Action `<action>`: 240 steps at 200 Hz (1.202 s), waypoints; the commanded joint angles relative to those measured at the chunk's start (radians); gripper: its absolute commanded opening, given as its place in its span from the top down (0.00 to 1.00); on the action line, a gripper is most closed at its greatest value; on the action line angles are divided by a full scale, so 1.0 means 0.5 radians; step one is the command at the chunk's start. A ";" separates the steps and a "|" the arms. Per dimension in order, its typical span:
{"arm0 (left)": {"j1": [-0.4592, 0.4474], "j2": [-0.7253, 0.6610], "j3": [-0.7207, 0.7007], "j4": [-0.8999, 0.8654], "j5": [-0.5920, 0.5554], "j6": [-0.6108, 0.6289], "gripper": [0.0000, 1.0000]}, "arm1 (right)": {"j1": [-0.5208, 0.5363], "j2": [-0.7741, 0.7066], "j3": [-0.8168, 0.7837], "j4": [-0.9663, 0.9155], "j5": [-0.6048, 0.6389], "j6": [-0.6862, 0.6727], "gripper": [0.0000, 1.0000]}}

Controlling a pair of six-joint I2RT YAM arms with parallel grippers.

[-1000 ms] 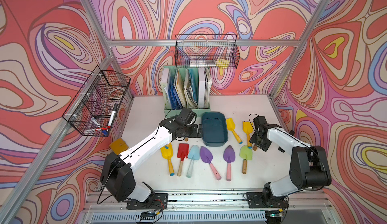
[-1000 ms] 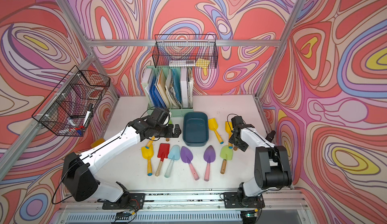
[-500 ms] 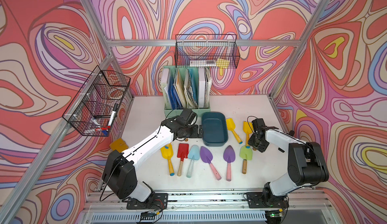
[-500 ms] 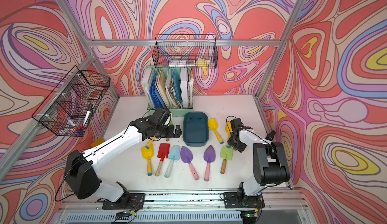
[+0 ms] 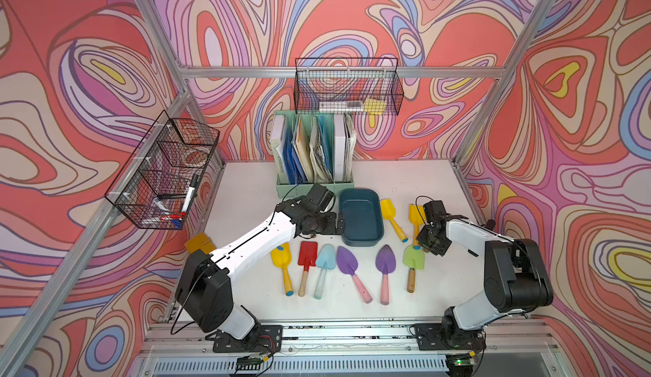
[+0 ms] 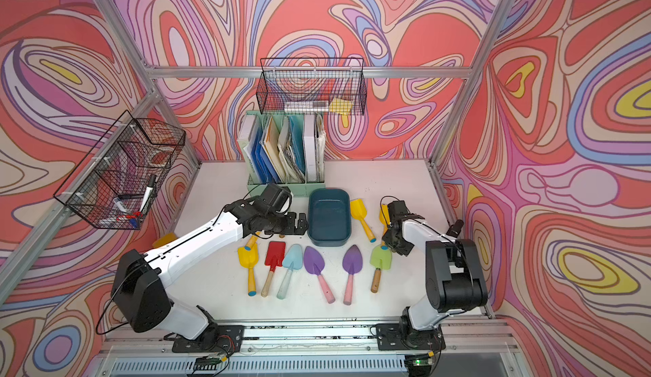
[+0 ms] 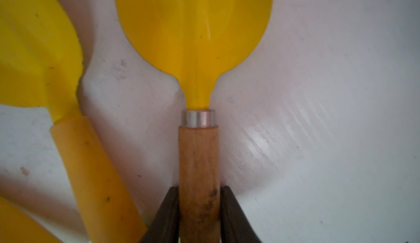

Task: Put the shovel into the storage box
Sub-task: Pick up the shovel from the center of the board.

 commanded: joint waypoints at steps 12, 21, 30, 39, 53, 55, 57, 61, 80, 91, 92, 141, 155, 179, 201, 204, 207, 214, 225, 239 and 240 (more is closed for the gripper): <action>-0.033 0.021 0.058 -0.018 -0.006 -0.027 0.01 | -0.013 -0.023 -0.048 -0.008 0.019 -0.016 0.86; -0.041 0.020 0.064 -0.021 -0.005 -0.031 0.01 | -0.011 -0.029 -0.047 -0.013 0.022 -0.022 0.91; -0.049 0.018 0.070 -0.022 -0.009 -0.031 0.01 | -0.011 -0.038 -0.045 -0.020 0.026 -0.027 0.97; -0.054 0.016 0.075 -0.024 -0.009 -0.031 0.01 | -0.011 -0.049 -0.037 -0.031 0.031 -0.035 1.00; -0.064 0.016 0.094 -0.030 -0.012 -0.030 0.01 | -0.011 -0.076 -0.016 -0.058 0.040 -0.058 1.00; -0.064 0.015 0.096 -0.032 -0.013 -0.028 0.01 | -0.011 -0.081 -0.013 -0.062 0.044 -0.061 1.00; -0.064 0.015 0.100 -0.033 -0.012 -0.028 0.01 | -0.011 -0.087 -0.009 -0.065 0.042 -0.067 1.00; -0.066 0.018 0.110 -0.036 -0.012 -0.026 0.01 | -0.011 -0.097 0.000 -0.076 0.047 -0.078 1.00; -0.069 0.015 0.134 -0.024 0.006 -0.015 0.01 | -0.011 -0.159 0.042 -0.127 0.067 -0.133 1.00; -0.069 0.016 0.149 -0.004 0.026 -0.004 0.01 | -0.011 -0.200 0.074 -0.161 0.067 -0.192 1.00; -0.070 0.016 0.151 -0.002 0.029 -0.003 0.01 | -0.011 -0.203 0.076 -0.165 0.068 -0.198 1.00; -0.067 0.079 0.261 0.134 0.166 0.032 0.01 | -0.013 -0.403 0.214 -0.280 -0.058 -0.547 1.00; -0.070 0.128 0.319 0.170 0.212 0.039 0.01 | -0.011 -0.464 0.234 -0.278 -0.178 -0.653 1.00; -0.067 0.240 0.448 0.234 0.319 0.040 0.01 | -0.008 -0.574 0.241 -0.246 -0.478 -0.838 1.00; -0.070 0.336 0.534 0.327 0.378 0.017 0.01 | -0.007 -0.654 0.248 -0.236 -0.791 -1.000 1.00; -0.068 0.346 0.539 0.352 0.381 0.013 0.01 | -0.007 -0.661 0.249 -0.240 -0.825 -1.015 1.00; -0.067 0.356 0.541 0.373 0.384 0.008 0.01 | -0.006 -0.670 0.252 -0.244 -0.863 -1.027 1.00; -0.067 0.377 0.540 0.434 0.384 -0.004 0.01 | -0.005 -0.687 0.261 -0.260 -0.926 -1.041 1.00; -0.067 0.416 0.545 0.519 0.387 -0.020 0.01 | 0.005 -0.702 0.286 -0.288 -1.028 -1.052 1.00; -0.068 0.473 0.576 0.594 0.390 -0.028 0.02 | 0.032 -0.709 0.327 -0.328 -1.106 -1.039 1.00; -0.068 0.477 0.582 0.598 0.389 -0.029 0.02 | 0.035 -0.709 0.330 -0.331 -1.109 -1.036 1.00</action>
